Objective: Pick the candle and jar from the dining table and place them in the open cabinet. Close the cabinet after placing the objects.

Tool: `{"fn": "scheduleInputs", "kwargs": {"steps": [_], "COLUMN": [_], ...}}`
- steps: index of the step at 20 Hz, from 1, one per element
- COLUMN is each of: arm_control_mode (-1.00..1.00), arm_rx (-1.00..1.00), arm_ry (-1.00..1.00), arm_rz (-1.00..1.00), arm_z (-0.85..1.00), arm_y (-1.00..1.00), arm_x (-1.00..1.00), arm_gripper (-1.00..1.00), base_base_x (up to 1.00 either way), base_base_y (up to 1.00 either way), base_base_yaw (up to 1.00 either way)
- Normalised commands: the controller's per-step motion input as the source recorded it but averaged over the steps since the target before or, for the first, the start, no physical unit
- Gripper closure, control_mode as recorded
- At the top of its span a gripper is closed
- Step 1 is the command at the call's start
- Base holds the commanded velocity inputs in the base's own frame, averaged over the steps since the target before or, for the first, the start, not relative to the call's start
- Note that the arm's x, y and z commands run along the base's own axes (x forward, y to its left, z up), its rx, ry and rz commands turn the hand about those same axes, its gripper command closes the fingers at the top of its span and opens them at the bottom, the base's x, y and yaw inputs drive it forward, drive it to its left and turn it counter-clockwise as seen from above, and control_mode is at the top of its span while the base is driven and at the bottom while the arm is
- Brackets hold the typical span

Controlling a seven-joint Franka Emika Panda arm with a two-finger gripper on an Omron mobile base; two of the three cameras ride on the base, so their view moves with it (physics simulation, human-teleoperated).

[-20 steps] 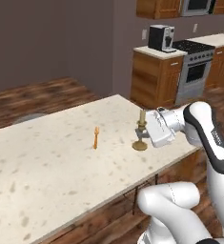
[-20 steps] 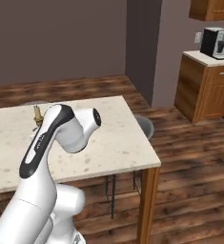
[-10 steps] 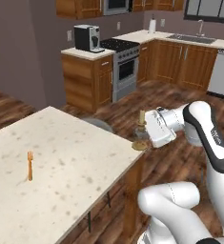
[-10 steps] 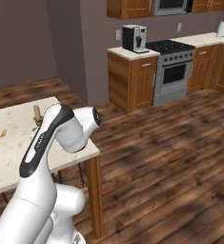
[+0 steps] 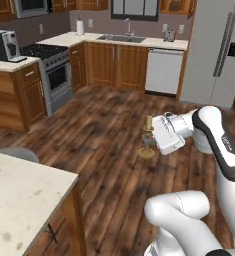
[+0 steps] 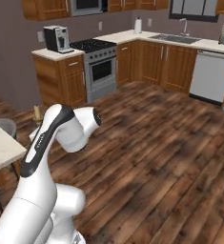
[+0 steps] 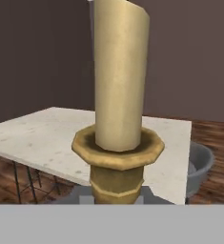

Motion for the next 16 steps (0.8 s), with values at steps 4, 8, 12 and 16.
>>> {"fn": "scheduleInputs", "kwargs": {"steps": [4, 8, 12, 16], "arm_control_mode": [1.00, 1.00, 1.00, 1.00], "arm_rx": [0.00, 0.00, 0.00, 0.00], "arm_ry": [0.00, 0.00, 0.00, 0.00], "arm_rz": [0.00, 0.00, 0.00, 0.00], "arm_z": [0.00, 0.00, 0.00, 0.00], "arm_y": [0.00, 0.00, 0.00, 0.00], "arm_x": [0.00, 0.00, 0.00, 0.00], "arm_gripper": [1.00, 1.00, 1.00, 1.00], "base_base_x": [0.26, 0.53, 0.80, 0.97], "base_base_y": [-0.69, -0.41, -0.11, 0.03], "base_base_yaw": [-0.49, -0.43, -0.37, -0.32]}}
